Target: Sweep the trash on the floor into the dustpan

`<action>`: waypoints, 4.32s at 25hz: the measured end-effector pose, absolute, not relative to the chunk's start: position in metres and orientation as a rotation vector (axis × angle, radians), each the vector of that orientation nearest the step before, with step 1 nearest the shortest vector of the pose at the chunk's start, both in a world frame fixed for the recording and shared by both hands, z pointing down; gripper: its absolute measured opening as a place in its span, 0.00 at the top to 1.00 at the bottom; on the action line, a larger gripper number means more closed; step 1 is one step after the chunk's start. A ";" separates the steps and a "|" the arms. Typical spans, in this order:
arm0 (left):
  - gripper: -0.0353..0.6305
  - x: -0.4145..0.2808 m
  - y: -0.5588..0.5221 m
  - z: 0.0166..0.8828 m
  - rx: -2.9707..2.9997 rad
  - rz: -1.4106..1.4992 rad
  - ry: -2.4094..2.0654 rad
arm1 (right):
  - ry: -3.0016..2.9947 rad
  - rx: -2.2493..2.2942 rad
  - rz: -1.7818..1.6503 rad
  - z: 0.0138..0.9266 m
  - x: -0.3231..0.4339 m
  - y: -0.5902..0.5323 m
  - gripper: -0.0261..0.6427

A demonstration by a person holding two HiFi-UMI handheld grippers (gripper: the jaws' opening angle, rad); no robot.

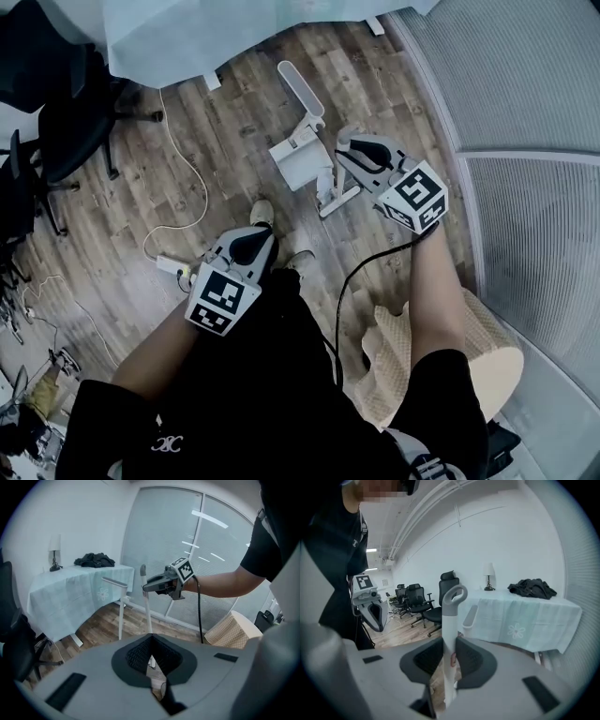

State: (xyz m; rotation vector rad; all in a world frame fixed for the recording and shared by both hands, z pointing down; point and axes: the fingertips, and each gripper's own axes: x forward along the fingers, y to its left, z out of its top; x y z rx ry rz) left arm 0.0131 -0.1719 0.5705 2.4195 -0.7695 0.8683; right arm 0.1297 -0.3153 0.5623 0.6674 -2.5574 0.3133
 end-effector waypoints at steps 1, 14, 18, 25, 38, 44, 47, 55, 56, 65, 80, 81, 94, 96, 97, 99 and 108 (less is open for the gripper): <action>0.96 0.011 -0.172 0.571 2.414 0.867 -0.774 | -2.572 0.674 0.306 0.559 0.126 -0.320 0.82; 0.95 -0.004 -0.191 0.569 2.399 0.843 -0.838 | -2.692 0.942 0.202 0.505 0.108 -0.364 0.82; 0.95 0.002 -0.193 0.562 2.418 0.826 -0.839 | -2.678 0.977 0.213 0.499 0.119 -0.348 0.82; 0.95 0.012 -0.181 0.554 2.448 0.813 -0.823 | -2.665 1.028 0.197 0.473 0.134 -0.318 0.82; 0.96 0.021 -0.174 0.545 2.487 0.788 -0.822 | -2.582 1.306 0.163 0.446 0.162 -0.287 0.82; 0.95 0.007 -0.175 0.549 2.464 0.791 -0.846 | -2.546 1.294 0.051 0.457 0.127 -0.300 0.82; 0.95 -0.005 -0.177 0.556 2.443 0.804 -0.852 | -2.550 1.276 0.006 0.456 0.110 -0.307 0.82; 0.96 -0.006 -0.192 0.556 2.458 0.791 -0.836 | -2.519 1.348 0.046 0.452 0.117 -0.318 0.82; 0.95 -0.003 -0.193 0.555 2.467 0.786 -0.831 | -2.507 1.361 0.047 0.449 0.121 -0.317 0.82; 0.95 0.020 -0.190 0.542 2.521 0.762 -0.786 | -2.422 1.476 0.056 0.422 0.167 -0.282 0.82; 0.95 0.056 -0.184 0.530 2.581 0.785 -0.692 | -2.023 1.840 0.069 0.447 0.292 -0.237 0.82; 0.96 0.056 -0.184 0.530 2.582 0.791 -0.691 | -1.993 1.874 0.073 0.454 0.299 -0.238 0.82; 0.96 0.033 -0.188 0.532 2.549 0.830 -0.758 | -1.965 1.982 0.179 0.490 0.285 -0.272 0.82; 0.95 0.030 -0.188 0.531 2.546 0.827 -0.765 | -2.014 1.950 0.190 0.489 0.269 -0.273 0.82; 0.95 0.028 -0.187 0.531 2.545 0.824 -0.770 | -2.039 1.932 0.195 0.489 0.261 -0.273 0.82; 0.96 0.027 -0.186 0.531 2.544 0.820 -0.780 | -2.083 1.890 0.196 0.489 0.245 -0.272 0.82; 0.95 0.031 -0.179 0.519 2.568 0.788 -0.802 | -2.105 1.841 0.204 0.471 0.220 -0.257 0.82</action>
